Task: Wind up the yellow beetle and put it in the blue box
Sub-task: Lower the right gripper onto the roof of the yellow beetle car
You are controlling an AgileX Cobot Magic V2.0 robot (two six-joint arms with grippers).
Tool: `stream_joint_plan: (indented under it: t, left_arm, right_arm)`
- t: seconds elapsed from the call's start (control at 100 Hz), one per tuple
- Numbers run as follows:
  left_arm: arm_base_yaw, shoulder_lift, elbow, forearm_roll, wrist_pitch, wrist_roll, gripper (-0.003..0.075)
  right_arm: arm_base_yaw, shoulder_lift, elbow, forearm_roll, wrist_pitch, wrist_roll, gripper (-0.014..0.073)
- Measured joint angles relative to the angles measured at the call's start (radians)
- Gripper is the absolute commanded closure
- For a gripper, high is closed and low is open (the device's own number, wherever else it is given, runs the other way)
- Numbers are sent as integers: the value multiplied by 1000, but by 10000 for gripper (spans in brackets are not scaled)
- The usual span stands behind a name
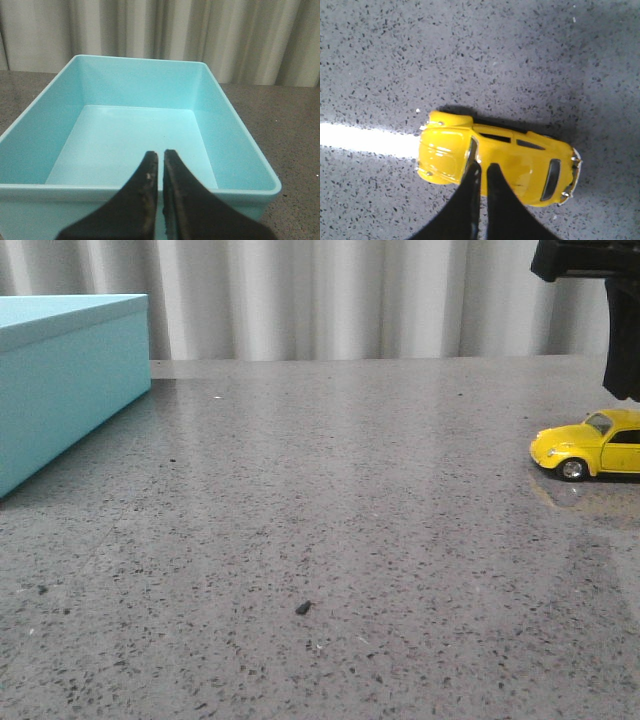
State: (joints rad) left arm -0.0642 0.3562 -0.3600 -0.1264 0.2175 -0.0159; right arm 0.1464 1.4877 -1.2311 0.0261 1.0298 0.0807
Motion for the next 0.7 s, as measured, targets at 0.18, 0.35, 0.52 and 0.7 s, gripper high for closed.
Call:
stream_joint_plan:
  t: [0.18, 0.35, 0.52, 0.7]
  left_arm:
    - [0, 0, 0, 0, 0, 0, 741]
    - [0, 0, 0, 0, 0, 0, 741]
    - [0, 0, 0, 0, 0, 0, 741]
    - [0, 0, 0, 0, 0, 0, 741]
  right_arm:
    - [0, 14, 0, -11, -2, 4, 655]
    - [0, 32, 0, -14, -8, 4, 655]
    - [0, 35, -2, -14, -8, 7, 655]
    - [0, 35, -2, -14, -6, 8, 655]
